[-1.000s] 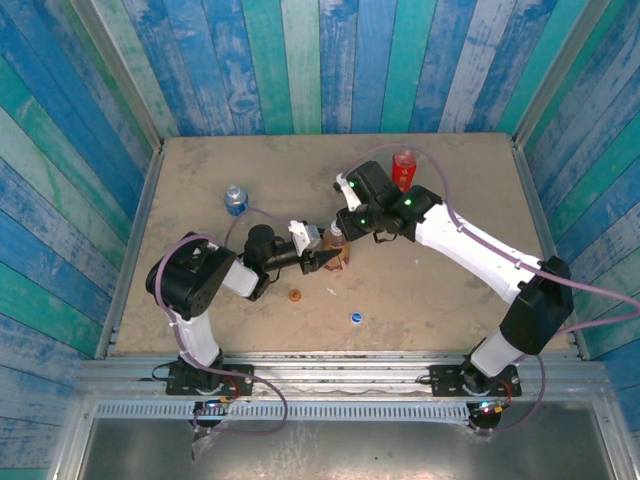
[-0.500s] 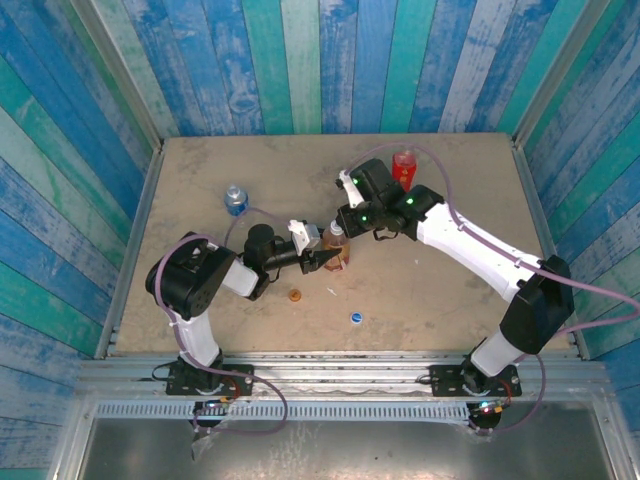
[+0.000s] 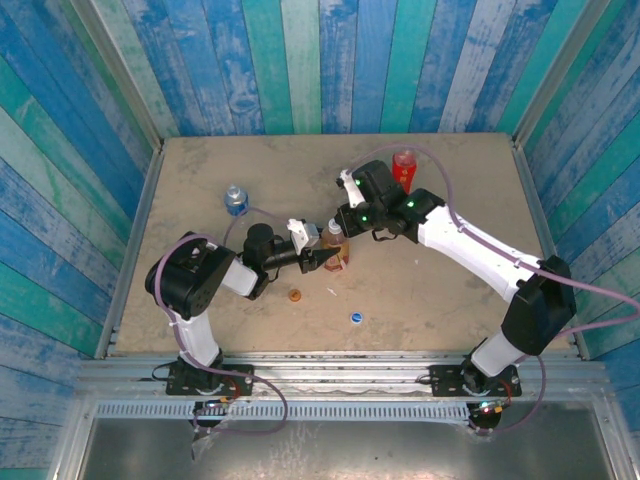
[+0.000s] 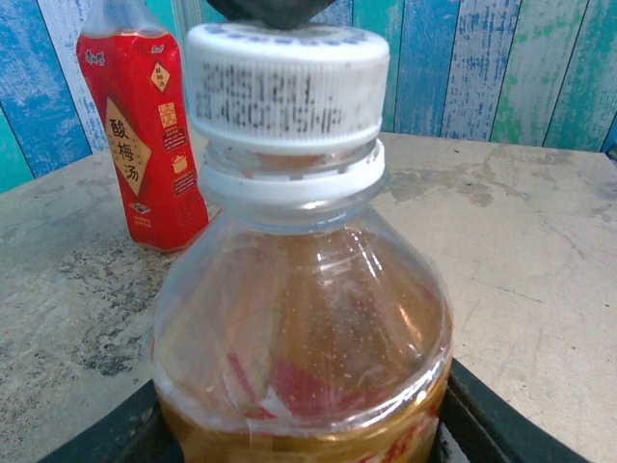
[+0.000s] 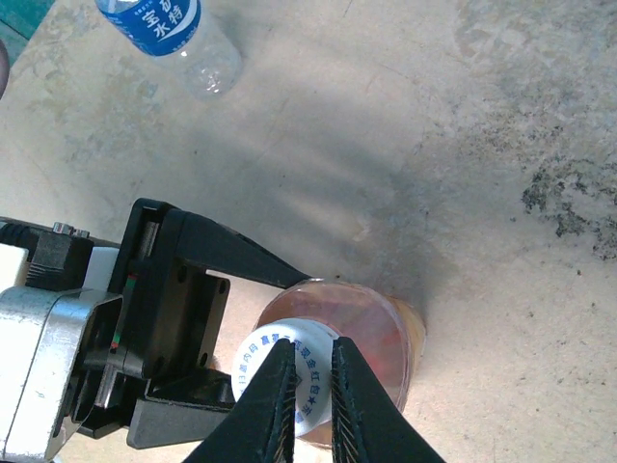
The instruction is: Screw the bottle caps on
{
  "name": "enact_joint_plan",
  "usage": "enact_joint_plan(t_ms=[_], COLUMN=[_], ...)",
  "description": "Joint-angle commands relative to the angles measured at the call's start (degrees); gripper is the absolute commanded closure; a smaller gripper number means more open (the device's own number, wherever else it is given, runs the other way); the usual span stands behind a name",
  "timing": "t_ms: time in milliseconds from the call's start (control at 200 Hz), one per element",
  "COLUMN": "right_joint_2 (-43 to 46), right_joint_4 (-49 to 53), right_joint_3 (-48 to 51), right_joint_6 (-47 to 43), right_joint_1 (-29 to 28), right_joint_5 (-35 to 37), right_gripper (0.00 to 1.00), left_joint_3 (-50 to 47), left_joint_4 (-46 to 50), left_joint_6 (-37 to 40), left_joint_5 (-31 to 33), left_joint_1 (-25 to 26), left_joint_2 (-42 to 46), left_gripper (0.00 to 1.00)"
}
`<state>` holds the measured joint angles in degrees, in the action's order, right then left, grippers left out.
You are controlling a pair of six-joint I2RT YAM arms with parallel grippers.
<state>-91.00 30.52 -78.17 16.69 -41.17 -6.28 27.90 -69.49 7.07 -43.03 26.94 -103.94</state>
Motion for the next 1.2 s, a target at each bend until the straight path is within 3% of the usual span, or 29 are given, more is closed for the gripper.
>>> enact_joint_plan(t_ms=[0,300,511,701,906,1061,1196], right_joint_2=[-4.2,-6.1,-4.8,-3.8,-4.4,-7.4,-8.7], right_joint_4=[10.5,12.9,12.8,11.7,12.7,16.4,17.1], right_joint_3=[3.8,-1.2,-7.8,-10.9,-12.7,-15.8,-16.5], right_joint_6=[0.0,0.1,-0.2,-1.5,-4.3,-6.4,-7.0], right_joint_1=[-0.1,-1.9,-1.9,-2.6,-5.2,-7.1,-7.3], right_joint_5=[1.2,1.4,5.5,6.9,11.8,16.2,15.5], right_gripper=[0.86,0.83,0.82,0.74,0.56,0.54,0.54], left_joint_3=[-0.8,-0.9,-0.9,-0.7,-0.8,-0.7,-0.7], left_joint_4=[6.5,6.7,7.1,7.7,7.7,7.5,7.6], left_joint_6=[1.0,1.3,1.4,1.3,1.2,1.2,1.0], left_joint_5=[-2.5,-2.3,-2.4,-2.6,-2.6,-2.9,-2.9], left_joint_1=[0.8,0.8,0.8,0.7,0.6,0.6,0.5], left_joint_2=[0.1,0.2,0.3,0.5,0.4,0.3,0.4], left_gripper=[0.51,0.51,0.51,0.51,0.51,0.51,0.51])
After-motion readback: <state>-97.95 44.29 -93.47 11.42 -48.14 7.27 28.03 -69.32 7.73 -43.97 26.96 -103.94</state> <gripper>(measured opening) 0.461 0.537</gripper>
